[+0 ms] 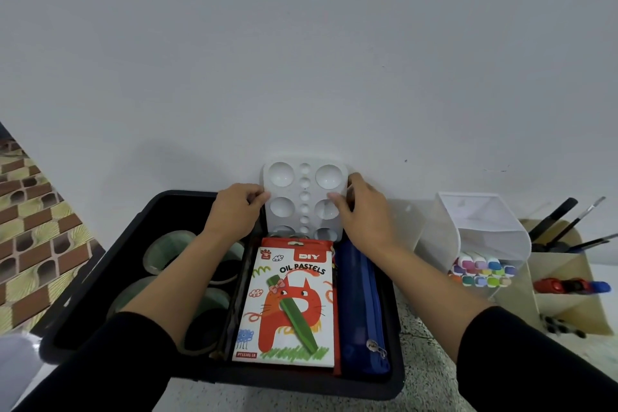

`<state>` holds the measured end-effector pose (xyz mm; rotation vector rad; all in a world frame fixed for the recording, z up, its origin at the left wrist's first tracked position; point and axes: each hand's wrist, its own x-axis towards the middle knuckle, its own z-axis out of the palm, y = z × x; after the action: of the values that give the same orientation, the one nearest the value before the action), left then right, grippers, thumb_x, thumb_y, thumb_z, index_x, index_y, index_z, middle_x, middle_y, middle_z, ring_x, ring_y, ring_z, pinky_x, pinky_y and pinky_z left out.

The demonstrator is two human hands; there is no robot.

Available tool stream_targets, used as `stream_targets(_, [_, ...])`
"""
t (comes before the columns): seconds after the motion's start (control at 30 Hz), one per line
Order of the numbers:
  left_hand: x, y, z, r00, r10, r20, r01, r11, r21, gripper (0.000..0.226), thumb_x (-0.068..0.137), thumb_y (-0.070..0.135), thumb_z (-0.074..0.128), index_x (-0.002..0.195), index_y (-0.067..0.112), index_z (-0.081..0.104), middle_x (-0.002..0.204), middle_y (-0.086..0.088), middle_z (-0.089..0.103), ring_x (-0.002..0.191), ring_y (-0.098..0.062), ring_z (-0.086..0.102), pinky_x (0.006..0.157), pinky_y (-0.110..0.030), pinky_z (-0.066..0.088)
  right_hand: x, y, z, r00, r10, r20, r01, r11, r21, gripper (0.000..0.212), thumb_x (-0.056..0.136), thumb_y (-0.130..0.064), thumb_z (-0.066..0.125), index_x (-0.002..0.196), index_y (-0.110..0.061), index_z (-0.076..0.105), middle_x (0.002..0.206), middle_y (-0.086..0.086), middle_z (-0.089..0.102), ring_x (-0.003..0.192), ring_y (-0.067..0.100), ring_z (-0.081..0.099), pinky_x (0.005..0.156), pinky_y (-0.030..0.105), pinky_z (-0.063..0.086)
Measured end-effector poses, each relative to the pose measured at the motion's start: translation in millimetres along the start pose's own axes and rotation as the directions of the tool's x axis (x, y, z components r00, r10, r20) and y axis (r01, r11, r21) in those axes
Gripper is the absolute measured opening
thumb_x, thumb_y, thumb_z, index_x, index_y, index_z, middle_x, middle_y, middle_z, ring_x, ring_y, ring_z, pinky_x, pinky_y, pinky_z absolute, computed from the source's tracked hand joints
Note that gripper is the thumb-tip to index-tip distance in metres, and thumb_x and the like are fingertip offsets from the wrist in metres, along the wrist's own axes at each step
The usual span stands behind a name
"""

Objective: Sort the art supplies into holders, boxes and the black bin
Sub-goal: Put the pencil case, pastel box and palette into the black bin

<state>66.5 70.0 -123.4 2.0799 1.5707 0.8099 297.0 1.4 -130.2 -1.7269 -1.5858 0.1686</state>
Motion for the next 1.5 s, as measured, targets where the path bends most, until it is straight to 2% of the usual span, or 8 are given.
stream_targets(0.2, [1, -5, -3, 1.000, -0.019, -0.024, 0.020, 0.999, 0.049, 0.038, 0.101, 0.029, 0.059, 0.070, 0.007, 0.061, 0.056, -0.001, 0.051, 0.054, -0.013, 0.044, 0.053, -0.024, 0.034, 15, -13, -7, 0.999, -0.029, 0.038, 0.028, 1.000, 0.011, 0.023, 0.104, -0.034, 0.051, 0.092, -0.016, 0.045, 0.068, -0.003, 0.053, 0.062, 0.018, 0.052, 0.062, 0.044, 0.049])
stream_targets(0.47, [-1, 1, 1, 0.999, 0.026, -0.047, -0.027, 1.000, -0.014, 0.025, 0.100, 0.030, 0.062, 0.099, 0.011, 0.079, 0.080, -0.007, 0.074, 0.077, -0.024, 0.067, 0.077, -0.036, 0.054, 17, -10, -17, 0.994, 0.056, 0.091, -0.049, 0.996, -0.077, 0.016, 0.100, -0.030, 0.057, 0.097, -0.014, 0.053, 0.080, 0.003, 0.058, 0.076, 0.025, 0.058, 0.068, 0.039, 0.049])
stream_targets(0.63, [-4, 3, 1, 0.998, -0.001, -0.057, 0.000, 1.000, -0.013, 0.024, 0.098, 0.030, 0.065, 0.109, 0.013, 0.077, 0.084, -0.002, 0.074, 0.078, -0.017, 0.064, 0.074, -0.026, 0.050, 17, -10, -20, 0.989, 0.102, 0.109, -0.098, 0.994, -0.040, 0.018, 0.098, -0.031, 0.060, 0.092, -0.015, 0.056, 0.077, -0.003, 0.057, 0.078, 0.023, 0.059, 0.072, 0.038, 0.051])
stream_targets(0.87, [-32, 7, -13, 0.999, -0.055, 0.000, 0.054, 0.992, -0.111, 0.034, 0.090, 0.030, 0.075, 0.119, 0.027, 0.057, 0.093, 0.003, 0.062, 0.076, -0.010, 0.059, 0.064, -0.018, 0.041, -27, 8, -12, 0.996, 0.063, 0.055, -0.066, 0.997, 0.047, 0.033, 0.093, -0.025, 0.068, 0.122, -0.014, 0.056, 0.118, 0.002, 0.055, 0.108, 0.017, 0.051, 0.088, 0.028, 0.044])
stream_targets(1.0, [-58, 6, -24, 0.986, -0.051, 0.156, 0.038, 0.996, 0.086, 0.043, 0.091, 0.045, 0.069, 0.128, 0.025, 0.061, 0.114, 0.002, 0.058, 0.093, -0.012, 0.059, 0.079, -0.026, 0.046, -53, 13, -22, 0.992, 0.079, 0.103, -0.080, 0.997, 0.002, 0.038, 0.096, -0.026, 0.064, 0.132, -0.015, 0.057, 0.133, 0.003, 0.053, 0.124, 0.019, 0.047, 0.100, 0.027, 0.037])
stream_targets(1.17, [-100, 10, -30, 0.969, -0.071, 0.237, 0.053, 0.995, 0.082, 0.062, 0.094, 0.050, 0.063, 0.148, 0.026, 0.045, 0.129, 0.001, 0.061, 0.105, -0.012, 0.061, 0.087, -0.030, 0.056, -96, 6, -38, 0.969, 0.126, 0.214, -0.144, 0.987, 0.072, 0.061, 0.100, -0.034, 0.058, 0.154, -0.021, 0.033, 0.161, -0.008, 0.026, 0.145, 0.012, 0.030, 0.113, 0.024, 0.027])
stream_targets(1.37, [-147, 6, -31, 0.920, -0.137, 0.368, 0.104, 0.989, 0.108, 0.071, 0.098, 0.049, 0.057, 0.157, 0.031, 0.021, 0.130, 0.007, 0.064, 0.103, -0.008, 0.067, 0.086, -0.028, 0.058, -149, 0, -61, 0.885, 0.303, 0.354, -0.351, 0.933, 0.079, 0.041, 0.096, -0.044, 0.062, 0.131, -0.027, 0.050, 0.119, -0.006, 0.063, 0.105, 0.013, 0.062, 0.091, 0.034, 0.054])
stream_targets(1.5, [-168, 10, -29, 0.942, -0.163, 0.293, 0.153, 0.987, 0.058, 0.051, 0.103, 0.036, 0.053, 0.150, 0.032, 0.034, 0.116, 0.009, 0.067, 0.095, -0.007, 0.067, 0.080, -0.030, 0.059, -176, -7, -82, 0.730, 0.432, 0.530, -0.609, 0.763, 0.218, 0.034, 0.095, -0.054, 0.059, 0.110, -0.024, 0.063, 0.100, 0.002, 0.071, 0.082, 0.017, 0.070, 0.063, 0.029, 0.057])
